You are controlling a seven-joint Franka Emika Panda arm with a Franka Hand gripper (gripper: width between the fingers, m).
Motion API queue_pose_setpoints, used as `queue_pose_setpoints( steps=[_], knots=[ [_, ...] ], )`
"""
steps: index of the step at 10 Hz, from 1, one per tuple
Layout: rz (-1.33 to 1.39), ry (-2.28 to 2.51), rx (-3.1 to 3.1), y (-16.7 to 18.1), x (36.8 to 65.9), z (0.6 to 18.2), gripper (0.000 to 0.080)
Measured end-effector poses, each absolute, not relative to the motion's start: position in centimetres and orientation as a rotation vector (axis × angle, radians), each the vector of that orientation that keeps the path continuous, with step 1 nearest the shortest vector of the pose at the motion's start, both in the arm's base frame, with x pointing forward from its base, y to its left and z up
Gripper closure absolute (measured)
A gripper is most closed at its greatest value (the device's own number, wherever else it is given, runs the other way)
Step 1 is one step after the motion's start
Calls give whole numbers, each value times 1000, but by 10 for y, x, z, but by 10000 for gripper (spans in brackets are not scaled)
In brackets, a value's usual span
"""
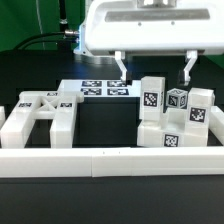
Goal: Assemble chair
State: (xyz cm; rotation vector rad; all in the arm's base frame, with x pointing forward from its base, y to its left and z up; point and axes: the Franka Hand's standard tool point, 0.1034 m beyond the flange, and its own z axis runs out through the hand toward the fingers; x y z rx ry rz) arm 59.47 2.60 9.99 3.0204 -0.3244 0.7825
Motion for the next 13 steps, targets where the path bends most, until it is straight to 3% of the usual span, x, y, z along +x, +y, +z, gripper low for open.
queue_pose_setpoints(
  steps=[2,7,11,13],
  knots=[
    [761,-340,3037,15,600,114,154],
    [653,-414,3069,9,591,103,150],
    [132,-486,3216,17,582,95,150],
    [29,-485,3236,18,587,96,150]
  ],
)
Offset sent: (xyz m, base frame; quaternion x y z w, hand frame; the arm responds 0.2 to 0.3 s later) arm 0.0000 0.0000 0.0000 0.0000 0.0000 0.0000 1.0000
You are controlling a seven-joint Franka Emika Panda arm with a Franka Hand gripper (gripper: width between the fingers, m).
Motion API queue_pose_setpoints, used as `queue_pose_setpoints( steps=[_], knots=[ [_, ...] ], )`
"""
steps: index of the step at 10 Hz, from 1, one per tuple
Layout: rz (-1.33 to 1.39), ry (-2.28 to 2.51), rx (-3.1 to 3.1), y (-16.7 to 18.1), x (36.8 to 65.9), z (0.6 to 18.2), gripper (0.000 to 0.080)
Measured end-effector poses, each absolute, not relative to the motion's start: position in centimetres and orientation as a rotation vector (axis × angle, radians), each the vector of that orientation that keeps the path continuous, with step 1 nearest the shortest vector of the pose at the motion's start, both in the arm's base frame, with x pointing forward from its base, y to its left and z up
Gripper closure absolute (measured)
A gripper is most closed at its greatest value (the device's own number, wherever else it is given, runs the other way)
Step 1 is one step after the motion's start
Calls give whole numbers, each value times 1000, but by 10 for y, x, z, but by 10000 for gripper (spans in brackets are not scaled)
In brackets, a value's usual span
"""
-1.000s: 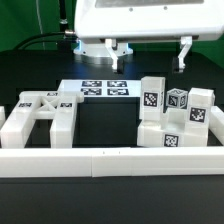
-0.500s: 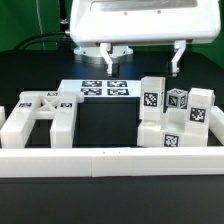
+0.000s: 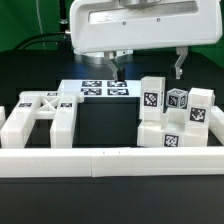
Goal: Assemble chair
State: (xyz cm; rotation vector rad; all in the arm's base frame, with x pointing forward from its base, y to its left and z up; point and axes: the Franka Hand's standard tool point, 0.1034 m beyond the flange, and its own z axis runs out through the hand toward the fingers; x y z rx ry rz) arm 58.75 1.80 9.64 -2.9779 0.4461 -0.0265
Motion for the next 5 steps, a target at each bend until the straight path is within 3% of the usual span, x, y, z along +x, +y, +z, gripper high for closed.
queue_pose_setpoints(
  steps=[2,3,4,5],
  knots=[
    [-31,419,-3001,20,587,93,171],
    [-32,382,-3026,22,587,91,301],
    [-29,353,-3043,23,586,87,301],
    [-30,351,-3046,23,586,85,491]
  ],
)
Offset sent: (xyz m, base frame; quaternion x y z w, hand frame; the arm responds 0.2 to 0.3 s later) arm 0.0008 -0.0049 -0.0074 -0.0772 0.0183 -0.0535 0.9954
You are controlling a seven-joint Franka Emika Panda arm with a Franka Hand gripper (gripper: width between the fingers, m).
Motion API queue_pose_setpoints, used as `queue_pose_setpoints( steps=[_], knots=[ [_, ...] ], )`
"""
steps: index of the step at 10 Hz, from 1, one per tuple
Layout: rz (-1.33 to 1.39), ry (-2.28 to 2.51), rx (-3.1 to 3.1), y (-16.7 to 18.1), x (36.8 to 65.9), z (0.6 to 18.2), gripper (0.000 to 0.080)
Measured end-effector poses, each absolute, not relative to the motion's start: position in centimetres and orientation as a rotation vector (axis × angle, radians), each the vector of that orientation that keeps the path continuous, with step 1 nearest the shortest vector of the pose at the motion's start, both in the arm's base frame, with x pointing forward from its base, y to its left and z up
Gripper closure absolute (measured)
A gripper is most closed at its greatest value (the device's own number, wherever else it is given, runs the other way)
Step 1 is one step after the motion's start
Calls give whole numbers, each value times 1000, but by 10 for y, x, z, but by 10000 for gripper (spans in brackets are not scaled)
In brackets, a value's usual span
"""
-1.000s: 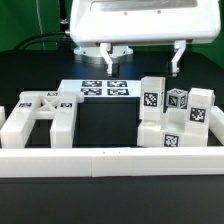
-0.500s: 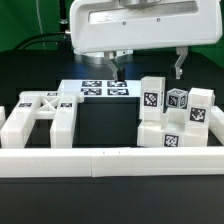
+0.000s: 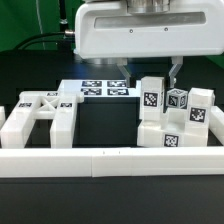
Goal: Assemble chair
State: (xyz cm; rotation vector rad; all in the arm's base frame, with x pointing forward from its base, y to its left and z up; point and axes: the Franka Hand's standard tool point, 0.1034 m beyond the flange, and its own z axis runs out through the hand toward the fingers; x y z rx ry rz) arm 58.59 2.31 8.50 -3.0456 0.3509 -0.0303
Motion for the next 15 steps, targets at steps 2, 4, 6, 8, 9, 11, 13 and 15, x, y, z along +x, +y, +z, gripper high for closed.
queue_pose_setpoints(
  steps=[2,4,6,8,9,11,13,15],
  knots=[
    [-46,338,-3051,23,587,85,514],
    [-46,362,-3048,23,587,85,514],
    [-35,685,-2983,29,586,85,514],
    [-25,1030,-2879,34,585,85,514],
    [-8,1242,-2792,37,584,84,514],
    [8,1546,-2617,39,584,84,514],
    [21,1749,-2486,45,585,84,512],
    [14,1670,-2544,44,585,83,342]
  ],
)
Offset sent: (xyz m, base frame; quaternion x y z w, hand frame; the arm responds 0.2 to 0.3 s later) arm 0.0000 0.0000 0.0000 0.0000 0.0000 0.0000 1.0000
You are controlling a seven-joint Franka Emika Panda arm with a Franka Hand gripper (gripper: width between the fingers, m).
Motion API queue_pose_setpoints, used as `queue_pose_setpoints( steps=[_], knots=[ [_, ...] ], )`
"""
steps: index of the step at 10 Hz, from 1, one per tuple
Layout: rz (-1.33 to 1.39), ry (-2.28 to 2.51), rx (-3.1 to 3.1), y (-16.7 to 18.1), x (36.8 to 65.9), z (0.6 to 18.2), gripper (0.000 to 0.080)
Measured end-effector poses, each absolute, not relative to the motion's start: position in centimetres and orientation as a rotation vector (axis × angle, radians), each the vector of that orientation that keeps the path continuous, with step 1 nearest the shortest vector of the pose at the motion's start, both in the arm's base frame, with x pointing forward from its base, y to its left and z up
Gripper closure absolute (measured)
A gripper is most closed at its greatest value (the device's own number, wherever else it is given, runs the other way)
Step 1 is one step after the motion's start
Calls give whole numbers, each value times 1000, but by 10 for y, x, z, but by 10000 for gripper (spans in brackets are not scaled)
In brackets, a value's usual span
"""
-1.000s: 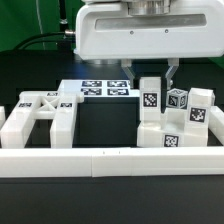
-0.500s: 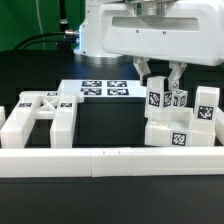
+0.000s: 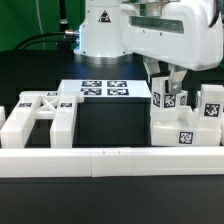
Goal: Assemble chair
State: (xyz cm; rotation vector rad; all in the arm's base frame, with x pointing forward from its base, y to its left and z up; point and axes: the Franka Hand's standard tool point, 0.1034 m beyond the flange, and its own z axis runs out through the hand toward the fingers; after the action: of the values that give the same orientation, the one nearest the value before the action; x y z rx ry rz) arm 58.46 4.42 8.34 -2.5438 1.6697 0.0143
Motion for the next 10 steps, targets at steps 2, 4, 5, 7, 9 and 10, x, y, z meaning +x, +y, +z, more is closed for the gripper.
queue_pose_setpoints(
  steps=[2,4,5,7,9,10],
  knots=[
    [9,1576,-2602,45,585,83,193],
    [0,1414,-2694,44,585,83,157],
    [-6,1302,-2750,44,584,83,157],
    [-28,960,-2894,43,585,83,151],
    [-82,650,-2987,44,585,82,151],
    [-78,579,-3004,46,582,80,151]
  ],
)
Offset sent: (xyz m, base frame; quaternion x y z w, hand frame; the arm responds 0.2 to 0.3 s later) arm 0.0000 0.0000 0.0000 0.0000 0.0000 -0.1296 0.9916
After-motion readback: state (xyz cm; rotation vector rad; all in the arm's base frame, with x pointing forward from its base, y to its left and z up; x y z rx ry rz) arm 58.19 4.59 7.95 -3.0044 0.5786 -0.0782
